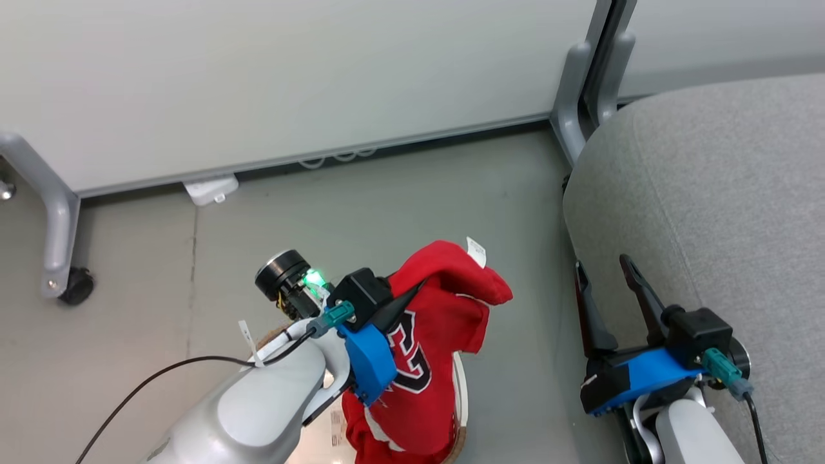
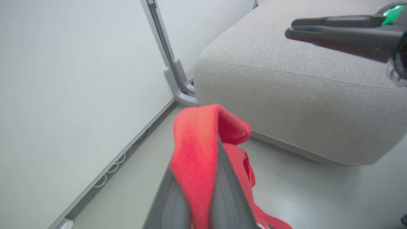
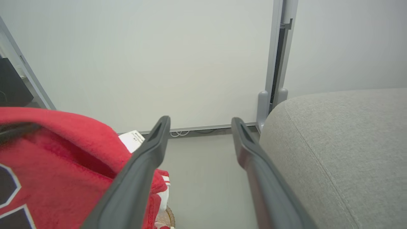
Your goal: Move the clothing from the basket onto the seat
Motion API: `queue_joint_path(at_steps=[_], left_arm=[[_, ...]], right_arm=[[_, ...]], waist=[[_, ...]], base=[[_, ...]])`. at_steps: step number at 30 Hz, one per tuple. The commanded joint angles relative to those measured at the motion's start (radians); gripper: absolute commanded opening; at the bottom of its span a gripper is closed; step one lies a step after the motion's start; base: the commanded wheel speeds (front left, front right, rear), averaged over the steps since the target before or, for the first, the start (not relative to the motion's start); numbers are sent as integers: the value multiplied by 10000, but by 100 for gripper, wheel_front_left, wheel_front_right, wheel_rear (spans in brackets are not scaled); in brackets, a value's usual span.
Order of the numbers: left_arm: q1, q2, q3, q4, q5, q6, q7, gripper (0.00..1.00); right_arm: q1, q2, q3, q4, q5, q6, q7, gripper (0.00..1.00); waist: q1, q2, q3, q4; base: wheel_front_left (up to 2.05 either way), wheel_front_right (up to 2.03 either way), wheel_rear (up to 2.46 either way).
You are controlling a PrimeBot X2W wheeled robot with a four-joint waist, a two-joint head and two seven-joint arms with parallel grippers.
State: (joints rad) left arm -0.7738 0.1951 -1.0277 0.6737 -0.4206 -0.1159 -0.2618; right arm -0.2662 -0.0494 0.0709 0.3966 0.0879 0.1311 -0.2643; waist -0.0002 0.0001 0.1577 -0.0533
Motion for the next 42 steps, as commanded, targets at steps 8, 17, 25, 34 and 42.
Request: queue_joint_path(at_steps=[8, 17, 25, 34, 42], left_arm=[[-114, -214, 572, -433, -8, 88, -42, 0], [-207, -489, 739, -465, -59, 35, -43, 0], [-212, -545, 759, -497, -54, 5, -43, 0], [-235, -582, 767, -447, -10, -24, -43, 0], [-288, -621, 729, -416, 24, -57, -43, 0]], right_arm=[[593, -16, 41, 104, -68, -7, -3, 100], [960, -16, 225, 143, -23, -7, -3, 100], [1037, -16, 414, 67, -132, -7, -3, 100], [561, -146, 1418, -118, -304, -7, -3, 100], [-256, -583, 3156, 46, -122, -7, -3, 100]], waist=[[2, -1, -974, 45], [2, -1, -1570, 45], [2, -1, -1706, 76], [2, -1, -1645, 107], [2, -1, -1550, 155]], base=[[0, 0, 0], [0, 0, 0], [0, 0, 0], [0, 0, 0], [0, 0, 0]])
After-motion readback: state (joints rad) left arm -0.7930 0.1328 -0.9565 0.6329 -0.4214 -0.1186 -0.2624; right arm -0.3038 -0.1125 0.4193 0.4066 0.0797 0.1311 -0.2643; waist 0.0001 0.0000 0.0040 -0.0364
